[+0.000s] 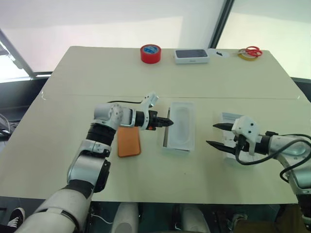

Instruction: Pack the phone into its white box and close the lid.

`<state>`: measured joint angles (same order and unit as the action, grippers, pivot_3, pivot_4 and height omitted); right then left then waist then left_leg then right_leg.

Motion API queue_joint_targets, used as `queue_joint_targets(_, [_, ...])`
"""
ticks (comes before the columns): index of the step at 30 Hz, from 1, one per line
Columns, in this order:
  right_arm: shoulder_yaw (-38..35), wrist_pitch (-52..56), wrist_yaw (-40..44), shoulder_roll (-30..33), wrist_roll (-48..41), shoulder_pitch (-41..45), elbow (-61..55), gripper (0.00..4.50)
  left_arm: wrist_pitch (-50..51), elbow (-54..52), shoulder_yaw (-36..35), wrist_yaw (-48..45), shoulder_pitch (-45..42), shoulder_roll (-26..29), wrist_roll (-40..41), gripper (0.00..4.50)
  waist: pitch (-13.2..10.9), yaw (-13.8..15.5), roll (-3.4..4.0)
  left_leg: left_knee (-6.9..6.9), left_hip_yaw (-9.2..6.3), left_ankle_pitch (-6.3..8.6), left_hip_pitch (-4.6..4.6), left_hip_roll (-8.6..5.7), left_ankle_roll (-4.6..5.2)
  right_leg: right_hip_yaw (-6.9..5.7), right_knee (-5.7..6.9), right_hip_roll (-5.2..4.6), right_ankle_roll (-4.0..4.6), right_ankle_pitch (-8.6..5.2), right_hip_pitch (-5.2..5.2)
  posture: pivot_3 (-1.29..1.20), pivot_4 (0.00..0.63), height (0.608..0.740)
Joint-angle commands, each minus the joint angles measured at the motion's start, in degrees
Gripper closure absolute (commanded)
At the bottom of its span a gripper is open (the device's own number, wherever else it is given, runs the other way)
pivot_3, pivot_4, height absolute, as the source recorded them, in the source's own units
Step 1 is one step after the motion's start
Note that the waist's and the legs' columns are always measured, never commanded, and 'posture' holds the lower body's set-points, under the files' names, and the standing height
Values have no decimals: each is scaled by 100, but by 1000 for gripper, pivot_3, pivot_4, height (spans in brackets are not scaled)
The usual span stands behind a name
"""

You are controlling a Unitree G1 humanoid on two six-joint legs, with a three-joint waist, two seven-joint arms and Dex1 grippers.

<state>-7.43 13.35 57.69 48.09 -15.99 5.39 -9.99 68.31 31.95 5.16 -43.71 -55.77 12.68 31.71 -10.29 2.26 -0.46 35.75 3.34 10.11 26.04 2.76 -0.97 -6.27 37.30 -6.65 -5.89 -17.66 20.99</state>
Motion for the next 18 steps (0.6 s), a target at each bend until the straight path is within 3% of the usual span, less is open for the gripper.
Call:
queue_joint_targets(1, [-175,-95,-81,-9,-64,-49,-151,1082,-33,140,37,-268,-234,91,-92,4500,0,-5,0,1,0,0,1,0,0,0,0,0,0,0,1,0,150,740])
queue_joint_targets(3, [-154,-109,-124,-26,-56,-48,-153,1082,-7,228,41,-334,-282,89,-122,4500,0,-7,0,2,0,0,1,0,0,0,0,0,0,0,2,0,150,740])
queue_joint_targets(6, [-128,-107,-171,-54,-70,-44,-152,1044,-45,415,-51,-409,-370,137,-182,3559,0,-7,0,3,-2,0,1,0,0,0,1,0,0,0,2,0,150,740])
queue_joint_targets(13, [-3,-232,-209,-103,35,43,-40,1044,-85,488,-106,-562,-442,47,-240,19,0,-6,0,15,-3,0,16,0,2,-1,4,1,0,0,8,0,150,740])
queue_joint_targets(18, [32,-203,-266,-179,12,226,37,1044,-168,-51,-204,-604,-441,305,-226,19,0,-21,1,21,-8,0,18,2,3,-1,7,2,3,2,9,0,150,740])
